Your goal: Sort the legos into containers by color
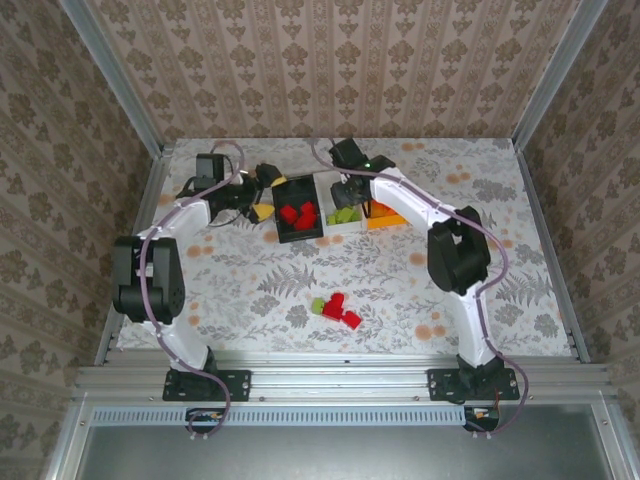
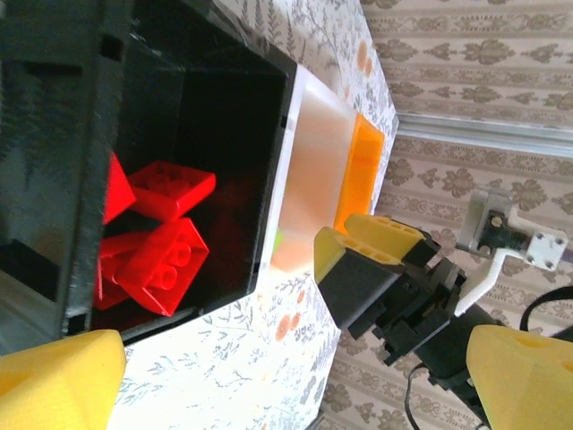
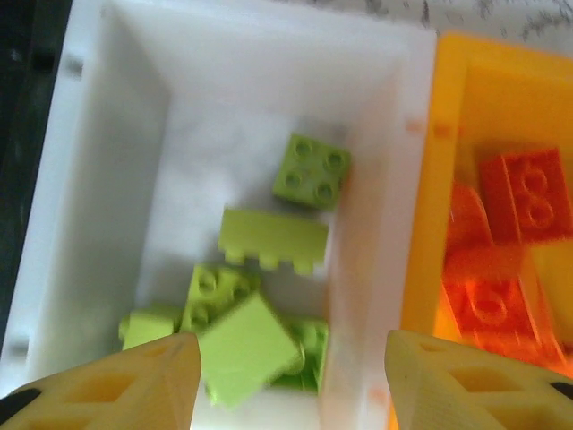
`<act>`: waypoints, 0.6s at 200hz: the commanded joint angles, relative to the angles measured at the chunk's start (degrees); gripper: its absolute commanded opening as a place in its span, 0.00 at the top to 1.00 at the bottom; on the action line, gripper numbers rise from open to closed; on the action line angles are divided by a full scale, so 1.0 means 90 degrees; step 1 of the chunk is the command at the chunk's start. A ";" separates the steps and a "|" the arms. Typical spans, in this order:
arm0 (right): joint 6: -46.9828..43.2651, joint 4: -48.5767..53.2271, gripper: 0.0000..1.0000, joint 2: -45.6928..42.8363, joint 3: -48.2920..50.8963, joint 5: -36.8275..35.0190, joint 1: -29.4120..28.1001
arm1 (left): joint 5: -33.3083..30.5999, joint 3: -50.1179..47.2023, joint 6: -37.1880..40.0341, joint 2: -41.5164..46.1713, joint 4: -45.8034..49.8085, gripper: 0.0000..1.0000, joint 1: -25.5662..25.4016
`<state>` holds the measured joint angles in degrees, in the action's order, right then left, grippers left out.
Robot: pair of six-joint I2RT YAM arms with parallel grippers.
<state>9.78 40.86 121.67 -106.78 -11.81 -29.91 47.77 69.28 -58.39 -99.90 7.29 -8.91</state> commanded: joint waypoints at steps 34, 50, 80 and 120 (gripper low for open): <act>0.0866 -0.0676 0.53 -0.2821 0.3769 0.0023 -0.1193 | -0.0431 0.0571 0.0959 0.0025 0.1032 0.00 -0.0454; 0.0745 -0.0591 0.47 -0.3349 0.4664 0.0123 -0.1694 | -0.0352 0.0493 0.0843 0.0035 0.0895 0.00 -0.0526; 0.1008 -0.0273 0.37 -0.3838 0.5514 0.0406 -0.2331 | -0.0220 0.0640 0.1013 -0.0044 0.0954 0.00 -0.1106; 0.1169 -0.0671 0.28 -0.4058 0.6086 0.1000 -0.2913 | 0.0220 0.0922 0.1199 -0.0534 0.1114 0.00 -0.1871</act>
<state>18.31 36.95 86.96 -53.89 -7.18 -54.33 46.09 75.33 -50.39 -101.65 15.03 -23.00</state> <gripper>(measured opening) 0.707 0.997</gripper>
